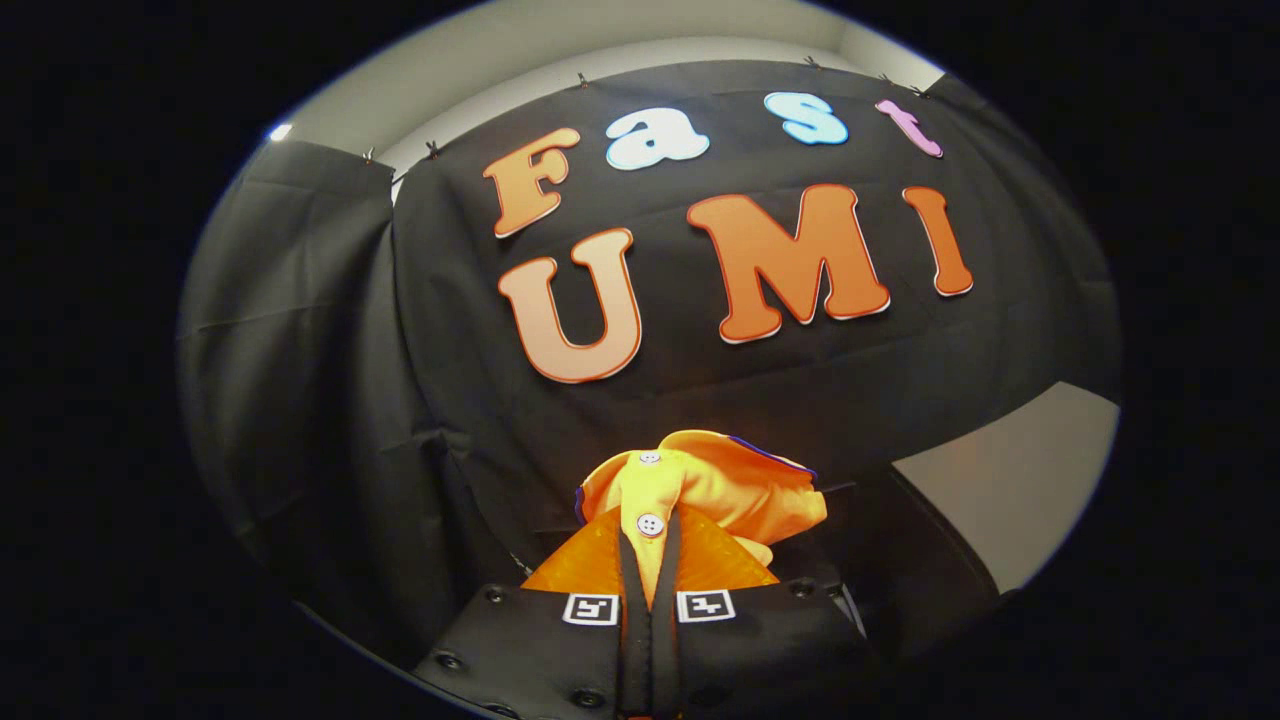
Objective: Put the clothes into the washing machine and then close the washing machine lid.
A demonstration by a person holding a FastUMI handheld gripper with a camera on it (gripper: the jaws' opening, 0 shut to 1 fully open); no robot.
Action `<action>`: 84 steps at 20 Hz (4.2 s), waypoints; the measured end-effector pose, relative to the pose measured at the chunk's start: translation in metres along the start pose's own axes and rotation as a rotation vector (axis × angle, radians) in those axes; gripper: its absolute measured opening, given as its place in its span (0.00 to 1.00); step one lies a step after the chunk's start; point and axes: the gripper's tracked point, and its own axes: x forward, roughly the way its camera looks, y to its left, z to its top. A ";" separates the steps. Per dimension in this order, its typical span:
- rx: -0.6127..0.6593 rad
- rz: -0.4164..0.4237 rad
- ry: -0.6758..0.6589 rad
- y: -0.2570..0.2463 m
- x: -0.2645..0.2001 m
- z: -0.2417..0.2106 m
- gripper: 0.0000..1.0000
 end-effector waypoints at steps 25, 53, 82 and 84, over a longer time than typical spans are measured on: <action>-0.007 -0.177 0.435 -0.079 0.093 -0.278 0.08; 0.007 -0.254 0.827 -0.109 0.063 -0.394 0.80; 0.001 -0.136 0.319 -0.057 0.063 -0.153 0.99; -0.025 -0.115 0.239 -0.053 0.073 -0.107 0.98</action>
